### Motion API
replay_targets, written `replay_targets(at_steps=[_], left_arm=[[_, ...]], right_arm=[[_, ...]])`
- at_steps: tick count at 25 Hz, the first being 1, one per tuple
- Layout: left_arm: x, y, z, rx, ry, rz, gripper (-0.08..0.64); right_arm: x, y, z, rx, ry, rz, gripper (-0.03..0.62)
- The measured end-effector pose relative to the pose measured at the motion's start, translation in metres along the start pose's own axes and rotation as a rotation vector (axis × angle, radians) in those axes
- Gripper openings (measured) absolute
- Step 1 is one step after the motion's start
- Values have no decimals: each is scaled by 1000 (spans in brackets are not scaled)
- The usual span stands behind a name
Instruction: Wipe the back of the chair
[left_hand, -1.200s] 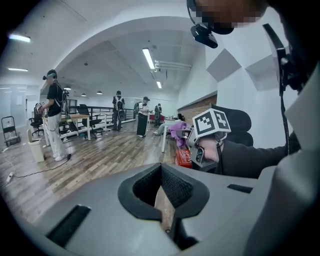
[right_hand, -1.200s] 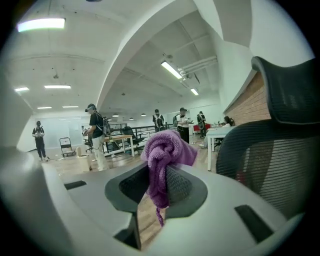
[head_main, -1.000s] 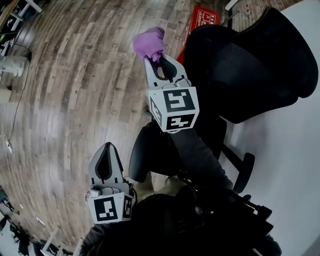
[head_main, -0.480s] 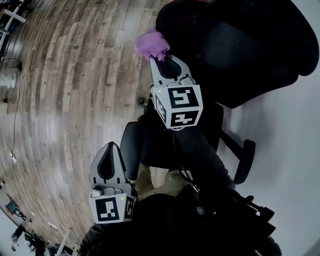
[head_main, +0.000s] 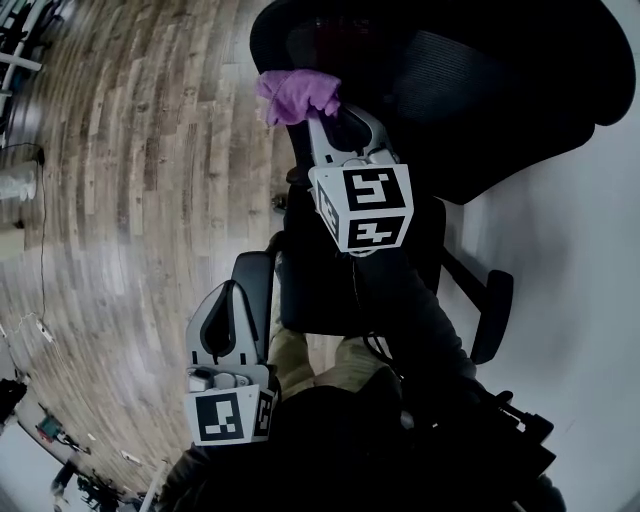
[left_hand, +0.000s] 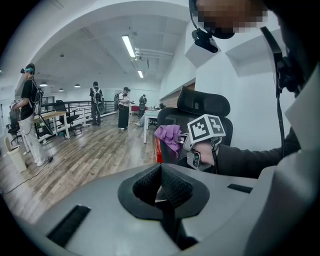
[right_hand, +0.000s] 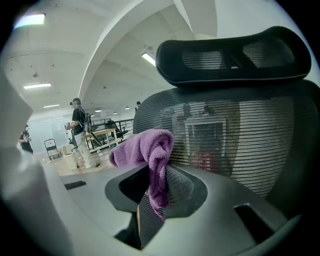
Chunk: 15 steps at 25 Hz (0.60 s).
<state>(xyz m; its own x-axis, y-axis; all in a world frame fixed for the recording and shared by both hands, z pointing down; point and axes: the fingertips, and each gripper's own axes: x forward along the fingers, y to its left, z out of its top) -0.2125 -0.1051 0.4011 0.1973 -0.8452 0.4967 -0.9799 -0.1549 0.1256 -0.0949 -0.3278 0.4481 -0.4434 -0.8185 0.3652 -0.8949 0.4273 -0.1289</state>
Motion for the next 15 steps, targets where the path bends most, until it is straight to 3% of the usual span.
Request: replay_targets(at_steps=[15], left_arm=[[32,-72,7,61,16,-104,4]], right_arm=[[-44,-80,-3,44,-15,-69,78]])
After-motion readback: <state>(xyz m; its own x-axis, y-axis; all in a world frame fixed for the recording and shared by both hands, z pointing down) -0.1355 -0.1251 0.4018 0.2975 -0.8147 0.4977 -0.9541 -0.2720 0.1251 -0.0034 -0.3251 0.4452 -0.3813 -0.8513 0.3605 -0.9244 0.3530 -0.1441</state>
